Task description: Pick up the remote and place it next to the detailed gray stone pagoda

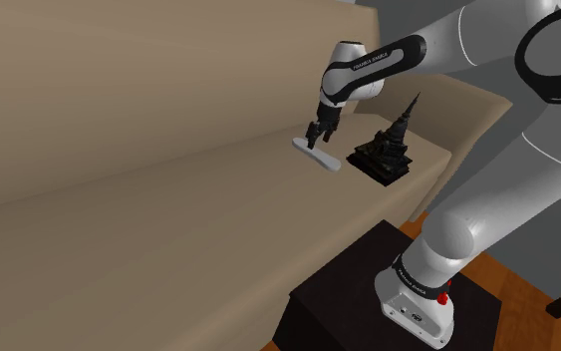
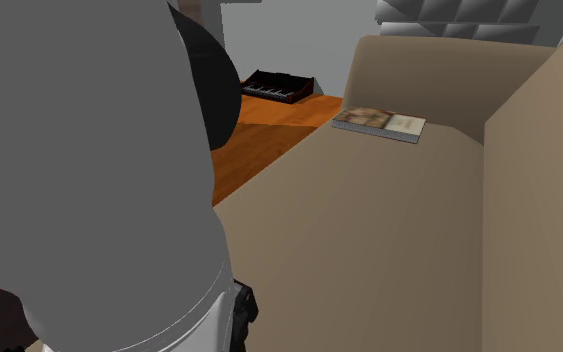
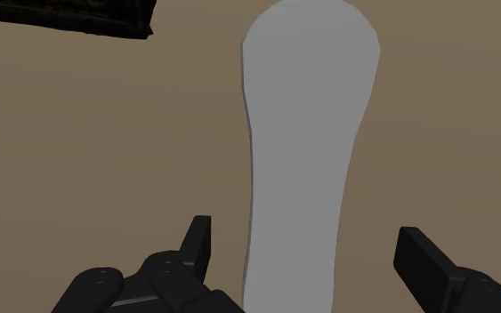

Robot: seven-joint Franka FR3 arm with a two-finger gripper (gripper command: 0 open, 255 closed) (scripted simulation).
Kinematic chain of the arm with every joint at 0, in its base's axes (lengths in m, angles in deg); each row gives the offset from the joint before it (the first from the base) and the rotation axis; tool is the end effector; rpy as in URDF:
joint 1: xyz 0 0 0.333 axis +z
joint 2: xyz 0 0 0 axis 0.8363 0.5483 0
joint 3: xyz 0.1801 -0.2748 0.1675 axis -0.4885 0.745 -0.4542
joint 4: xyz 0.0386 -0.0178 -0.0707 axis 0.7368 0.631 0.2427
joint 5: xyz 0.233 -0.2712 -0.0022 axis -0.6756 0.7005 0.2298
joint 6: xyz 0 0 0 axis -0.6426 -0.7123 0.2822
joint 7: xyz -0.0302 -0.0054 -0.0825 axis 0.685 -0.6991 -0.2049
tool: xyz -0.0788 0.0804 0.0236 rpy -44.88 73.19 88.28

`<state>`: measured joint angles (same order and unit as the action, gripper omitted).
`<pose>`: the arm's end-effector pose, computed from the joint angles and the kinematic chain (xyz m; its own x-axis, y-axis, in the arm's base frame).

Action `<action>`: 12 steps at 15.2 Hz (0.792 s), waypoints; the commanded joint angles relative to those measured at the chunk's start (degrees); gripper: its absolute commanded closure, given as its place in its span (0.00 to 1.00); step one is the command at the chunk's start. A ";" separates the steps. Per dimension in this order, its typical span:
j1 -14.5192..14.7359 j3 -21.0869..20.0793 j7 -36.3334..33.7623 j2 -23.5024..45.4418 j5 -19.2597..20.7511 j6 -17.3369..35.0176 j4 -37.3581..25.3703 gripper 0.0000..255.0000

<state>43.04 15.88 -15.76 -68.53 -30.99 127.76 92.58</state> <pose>0.4457 -0.1095 0.4411 0.9999 -0.0097 0.0098 -0.0098 -0.9999 0.0064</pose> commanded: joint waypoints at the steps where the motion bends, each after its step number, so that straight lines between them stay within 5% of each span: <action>1: 0.01 -0.01 0.00 -1.06 -0.01 -1.98 -0.92 0.00; 4: 0.02 -0.02 0.01 -3.61 -0.03 -7.50 -3.88 0.00; 12: 0.02 -0.02 0.01 -3.61 -0.03 -7.50 -3.88 0.00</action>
